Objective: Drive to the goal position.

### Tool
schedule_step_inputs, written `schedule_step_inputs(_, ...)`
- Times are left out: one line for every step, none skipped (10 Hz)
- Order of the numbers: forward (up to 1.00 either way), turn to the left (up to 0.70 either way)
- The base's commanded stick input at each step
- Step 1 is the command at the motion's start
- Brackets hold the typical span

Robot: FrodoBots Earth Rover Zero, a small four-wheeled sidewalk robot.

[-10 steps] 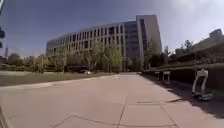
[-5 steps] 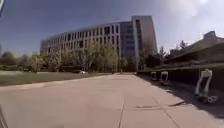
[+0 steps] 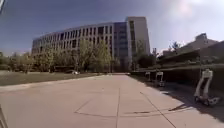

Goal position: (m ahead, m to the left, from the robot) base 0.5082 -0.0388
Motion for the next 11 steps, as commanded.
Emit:
schedule_step_inputs(0.58, -0.27)
schedule_step_inputs(0.59, -0.28)
schedule_step_inputs(0.59, -0.28)
schedule_step_inputs(0.59, -0.28)
schedule_step_inputs(0.6, -0.08)
schedule_step_inputs(0.63, 0.0)
schedule_step_inputs(0.68, -0.03)
schedule_step_inputs(0.71, -0.05)
schedule_step_inputs(0.72, -0.05)
schedule_step_inputs(0.78, -0.05)
schedule_step_inputs(0.86, -0.04)
